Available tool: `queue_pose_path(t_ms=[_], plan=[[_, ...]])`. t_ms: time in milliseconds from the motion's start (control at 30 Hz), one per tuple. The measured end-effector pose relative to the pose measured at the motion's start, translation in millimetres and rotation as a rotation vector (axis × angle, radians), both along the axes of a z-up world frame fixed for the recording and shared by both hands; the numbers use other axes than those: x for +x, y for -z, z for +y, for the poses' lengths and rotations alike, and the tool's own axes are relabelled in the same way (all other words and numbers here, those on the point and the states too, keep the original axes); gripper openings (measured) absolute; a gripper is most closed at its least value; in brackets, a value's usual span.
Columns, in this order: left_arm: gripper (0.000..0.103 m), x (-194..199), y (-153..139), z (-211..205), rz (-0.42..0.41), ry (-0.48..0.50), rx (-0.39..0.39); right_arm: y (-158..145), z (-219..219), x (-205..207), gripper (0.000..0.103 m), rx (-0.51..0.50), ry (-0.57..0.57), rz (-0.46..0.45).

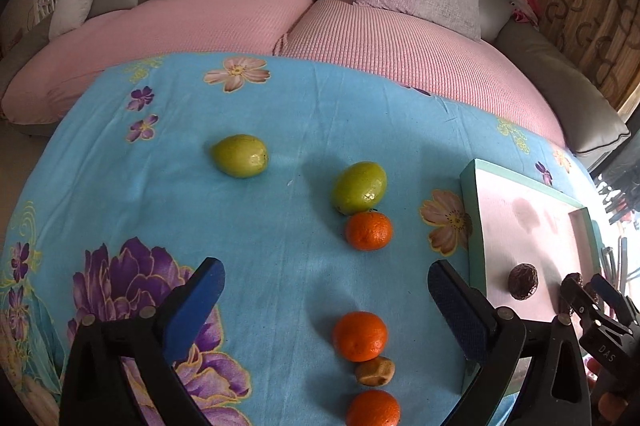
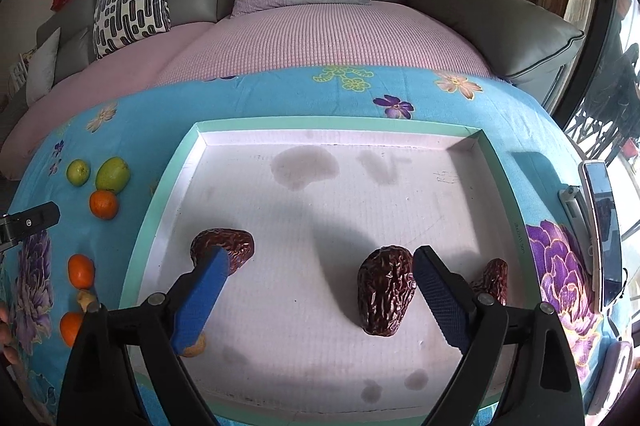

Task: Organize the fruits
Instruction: 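Lift both open grippers away from the tray toward the fruit row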

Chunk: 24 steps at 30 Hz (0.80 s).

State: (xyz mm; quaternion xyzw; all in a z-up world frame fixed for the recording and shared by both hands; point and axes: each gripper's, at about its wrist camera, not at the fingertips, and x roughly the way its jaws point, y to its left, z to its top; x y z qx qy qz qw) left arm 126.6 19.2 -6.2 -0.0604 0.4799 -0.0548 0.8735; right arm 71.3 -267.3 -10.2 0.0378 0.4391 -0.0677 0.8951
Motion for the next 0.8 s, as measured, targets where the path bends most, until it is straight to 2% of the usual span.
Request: queue_pose_path(t_ms=[167,400,667,800], plan=[[0.103,0.2,-5.2,25.4,-0.006,-0.033,0.009,-6.4,14.4,2.3,0.093,0.029,-0.043,-0.034],[0.103,-4.4,-11.6,53.1,-0.016,-0.068,0.006,-18.3,55.3,3.1,0.093,0.046,-0.179,-0.084],[0.103,-13.0,-14.4,64.0,-0.027,-0.056,0.062,-12.0,113.6,2.0,0.093,0.033,-0.339,-0.047],[0.103,-14.5,-10.5,71.3,-0.014,-0.065,0.056,-6.8,137.2,-2.4,0.093,0.035,-0.407,-0.011]])
